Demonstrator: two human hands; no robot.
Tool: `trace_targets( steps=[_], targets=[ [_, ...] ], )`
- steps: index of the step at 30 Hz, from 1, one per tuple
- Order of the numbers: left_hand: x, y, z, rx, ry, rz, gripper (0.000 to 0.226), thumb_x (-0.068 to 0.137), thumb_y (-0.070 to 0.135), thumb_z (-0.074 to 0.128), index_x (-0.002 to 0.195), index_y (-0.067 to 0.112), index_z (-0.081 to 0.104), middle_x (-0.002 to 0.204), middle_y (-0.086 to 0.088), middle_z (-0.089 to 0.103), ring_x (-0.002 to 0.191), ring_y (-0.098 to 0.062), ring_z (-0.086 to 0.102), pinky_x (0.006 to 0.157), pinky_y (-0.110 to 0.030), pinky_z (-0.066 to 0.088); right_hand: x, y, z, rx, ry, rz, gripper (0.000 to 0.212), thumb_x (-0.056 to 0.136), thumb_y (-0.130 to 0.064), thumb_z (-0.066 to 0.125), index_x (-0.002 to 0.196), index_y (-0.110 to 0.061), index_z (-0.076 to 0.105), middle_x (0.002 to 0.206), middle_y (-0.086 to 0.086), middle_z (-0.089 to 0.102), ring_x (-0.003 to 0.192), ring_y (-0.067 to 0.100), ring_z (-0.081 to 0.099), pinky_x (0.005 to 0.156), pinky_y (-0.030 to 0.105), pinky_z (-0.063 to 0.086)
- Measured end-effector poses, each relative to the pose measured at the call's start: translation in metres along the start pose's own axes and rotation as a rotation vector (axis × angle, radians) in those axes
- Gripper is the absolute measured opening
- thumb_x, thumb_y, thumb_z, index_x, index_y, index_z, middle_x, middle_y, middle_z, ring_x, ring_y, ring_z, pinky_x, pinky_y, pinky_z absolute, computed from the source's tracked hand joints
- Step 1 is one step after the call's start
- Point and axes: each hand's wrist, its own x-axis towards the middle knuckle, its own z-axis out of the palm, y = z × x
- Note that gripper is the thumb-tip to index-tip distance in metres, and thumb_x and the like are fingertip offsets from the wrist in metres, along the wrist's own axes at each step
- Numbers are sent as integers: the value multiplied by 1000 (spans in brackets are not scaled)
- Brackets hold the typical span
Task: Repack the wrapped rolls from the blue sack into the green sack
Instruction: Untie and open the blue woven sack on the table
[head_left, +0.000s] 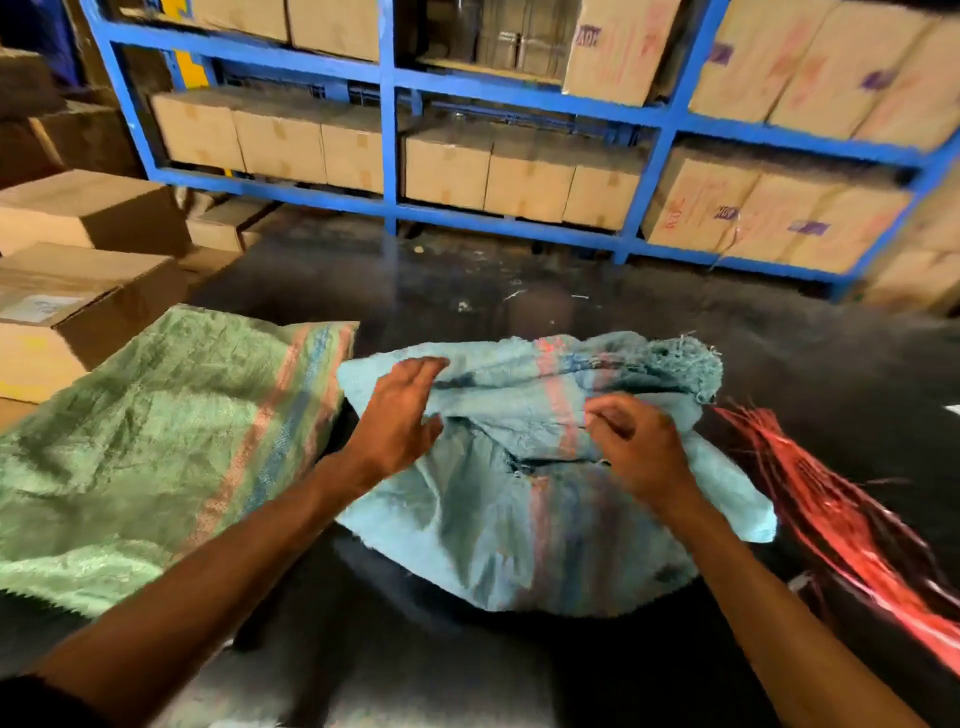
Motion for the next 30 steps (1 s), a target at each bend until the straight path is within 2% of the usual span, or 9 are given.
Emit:
trace_targets(
  steps=[3, 5, 8, 13, 17, 20, 22, 26, 30],
  targets=[
    [56, -14, 11, 118, -109, 16, 98, 75, 24, 75, 150, 9, 14, 155, -14, 22, 143, -31, 19, 115, -39, 17, 55, 13, -25, -257, 43, -58, 39, 78, -5, 70, 114, -12, 61, 116, 11, 59, 107, 20, 59, 92, 27, 41],
    [81, -20, 21, 270, -285, 61, 113, 74, 38, 75, 150, 15, -5, 159, -8, 4, 147, -26, 3, 117, -38, 4, 82, 23, -33, -563, -219, -67, 83, 77, -24, 73, 146, -13, 30, 153, 10, 28, 141, 27, 25, 114, 40, 19],
    [99, -25, 35, 316, -535, 126, 116, 69, 47, 76, 151, 19, -2, 153, -11, 28, 140, -27, 27, 112, -31, 20, 100, 37, -35, -838, -566, -23, 108, 72, -48, 66, 152, -22, -2, 159, 5, 12, 147, 21, 9, 118, 42, 1],
    [83, -20, 43, 382, -484, 236, 86, 69, 43, 74, 139, 18, 29, 120, -9, 61, 105, -28, 60, 80, -34, 49, 90, 50, -27, -906, -935, 87, 97, 68, -46, 76, 147, -27, 23, 147, 2, 42, 134, 27, 39, 110, 37, 29],
    [82, -2, 24, 313, 22, 417, 50, 82, 42, 56, 119, 12, 41, 87, -10, 66, 65, -30, 65, 44, -29, 47, 91, 38, -27, -931, -411, -283, 32, 83, -17, 59, 114, -14, 54, 102, 13, 67, 92, 32, 65, 72, 37, 51],
    [97, 18, 2, 277, 276, 275, 40, 76, 33, 62, 105, 13, 44, 83, -9, 59, 68, -32, 59, 49, -32, 45, 114, 31, -37, -764, 150, -508, 43, 51, 8, 65, 90, -7, 51, 60, 9, 59, 45, 31, 57, 38, 28, 30],
    [90, 31, 9, 401, 289, 308, 48, 67, 31, 74, 101, 13, 45, 83, -8, 57, 67, -29, 57, 56, -33, 41, 114, 31, -41, -726, 222, -569, 44, 47, 13, 61, 84, -6, 47, 54, 8, 52, 38, 27, 49, 37, 26, 23],
    [21, 10, 64, 414, -193, 413, 61, 59, 39, 71, 114, 21, 50, 98, -6, 60, 87, -27, 59, 75, -35, 34, 69, 104, -31, -911, -21, -746, 24, 67, -18, 51, 89, -15, 42, 61, 5, 61, 51, 25, 61, 60, 36, 37],
    [-19, 15, 57, -453, -319, -69, 29, 75, 46, 60, 103, 42, 68, 107, 4, 69, 107, -16, 61, 91, -39, 50, 36, 132, -52, -649, -628, -289, 62, 64, -45, 66, 117, -14, 58, 111, 8, 64, 100, 24, 63, 85, 27, 32]
  ],
)
